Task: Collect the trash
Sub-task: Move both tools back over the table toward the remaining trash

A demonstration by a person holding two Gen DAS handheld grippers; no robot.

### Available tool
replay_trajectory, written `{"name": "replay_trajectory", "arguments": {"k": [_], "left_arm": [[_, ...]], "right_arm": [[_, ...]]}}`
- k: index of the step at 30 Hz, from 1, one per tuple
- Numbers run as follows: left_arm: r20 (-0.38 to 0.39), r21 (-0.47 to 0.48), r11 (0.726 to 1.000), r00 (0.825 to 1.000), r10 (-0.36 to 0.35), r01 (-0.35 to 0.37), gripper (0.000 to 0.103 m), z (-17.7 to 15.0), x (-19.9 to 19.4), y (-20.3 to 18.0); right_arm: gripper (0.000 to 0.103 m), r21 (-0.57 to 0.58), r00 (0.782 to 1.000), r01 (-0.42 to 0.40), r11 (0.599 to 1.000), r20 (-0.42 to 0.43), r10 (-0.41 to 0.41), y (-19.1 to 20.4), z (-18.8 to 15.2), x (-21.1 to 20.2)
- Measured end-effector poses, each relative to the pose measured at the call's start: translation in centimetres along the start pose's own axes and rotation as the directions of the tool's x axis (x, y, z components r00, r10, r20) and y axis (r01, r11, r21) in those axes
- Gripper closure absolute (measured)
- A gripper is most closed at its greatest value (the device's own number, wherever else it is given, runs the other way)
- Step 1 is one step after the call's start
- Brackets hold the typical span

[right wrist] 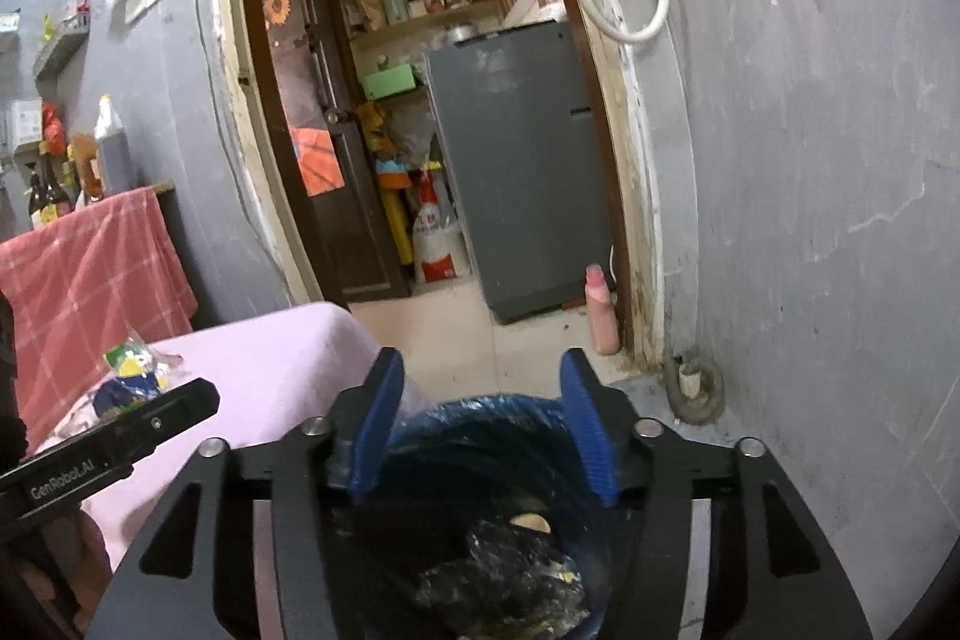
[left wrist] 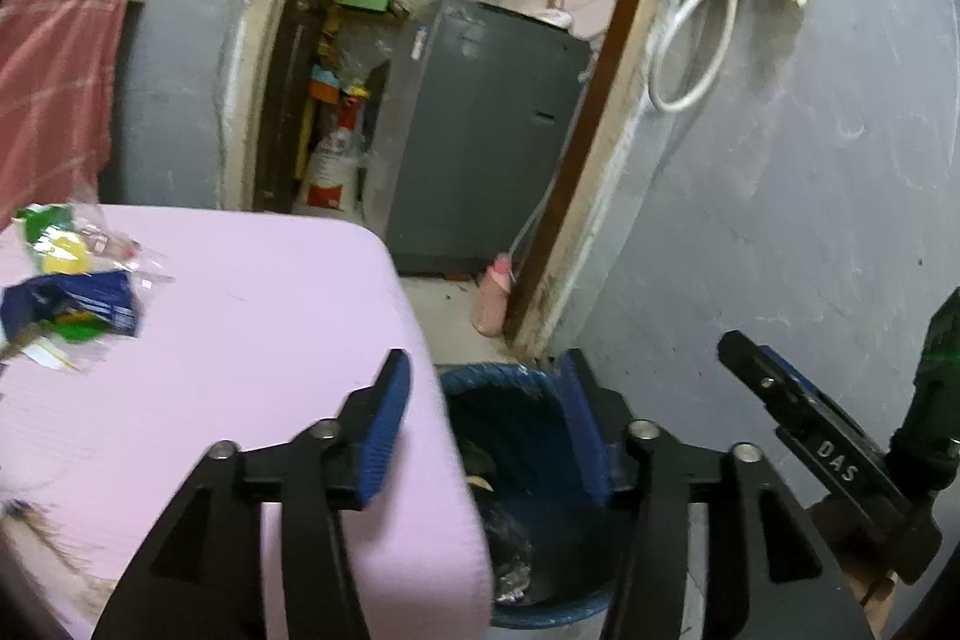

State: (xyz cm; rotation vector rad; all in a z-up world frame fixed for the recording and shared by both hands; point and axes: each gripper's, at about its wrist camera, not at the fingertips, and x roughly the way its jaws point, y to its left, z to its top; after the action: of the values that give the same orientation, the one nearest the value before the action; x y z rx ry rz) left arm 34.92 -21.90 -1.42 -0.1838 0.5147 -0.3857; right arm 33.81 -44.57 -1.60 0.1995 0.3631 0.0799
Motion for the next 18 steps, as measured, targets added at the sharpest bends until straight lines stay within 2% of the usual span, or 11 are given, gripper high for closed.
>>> {"name": "replay_trajectory", "arguments": {"k": [1,3,4,6,8,9,10,18], "left_arm": [[0.012,-0.004,1.0,1.0,0.01,-0.009,0.046,0.2,-0.5,0.2],[0.039,-0.011,0.999,0.999,0.034,-0.034,0.034,0.6,-1.7,1.0],[0.052,-0.015,0.999,0.998,0.046,-0.046,0.03,0.7,-2.2,1.4],[0.086,-0.028,0.996,0.993,0.082,-0.08,0.014,1.1,-3.5,2.3],[0.121,-0.048,0.993,0.986,0.116,-0.111,0.006,1.3,-4.8,3.4],[0.135,-0.059,0.991,0.982,0.131,-0.124,0.006,1.3,-5.6,4.0],[0.143,-0.068,0.988,0.979,0.144,-0.135,0.006,1.3,-6.1,4.5],[0.158,-0.078,0.968,0.955,0.25,-0.241,0.005,1.4,-9.1,7.9]], "right_arm": [[0.042,-0.009,1.0,0.001,1.0,0.016,-0.001,0.6,0.3,-0.3],[0.026,-0.009,0.999,-0.003,1.0,0.039,0.003,1.4,0.6,-0.9],[0.024,-0.006,0.999,-0.007,1.0,0.048,0.007,1.8,0.7,-1.1],[0.019,-0.001,0.998,-0.015,1.0,0.064,0.015,2.6,0.9,-1.5],[0.009,0.001,0.997,-0.01,1.0,0.078,0.01,3.5,0.9,-1.7],[0.002,0.003,0.996,-0.013,1.0,0.088,0.013,4.0,1.0,-1.9],[0.0,0.004,0.995,-0.018,1.0,0.098,0.018,4.4,1.0,-2.0],[0.0,-0.008,0.99,-0.048,0.999,0.134,0.049,7.4,1.3,-2.8]]}}
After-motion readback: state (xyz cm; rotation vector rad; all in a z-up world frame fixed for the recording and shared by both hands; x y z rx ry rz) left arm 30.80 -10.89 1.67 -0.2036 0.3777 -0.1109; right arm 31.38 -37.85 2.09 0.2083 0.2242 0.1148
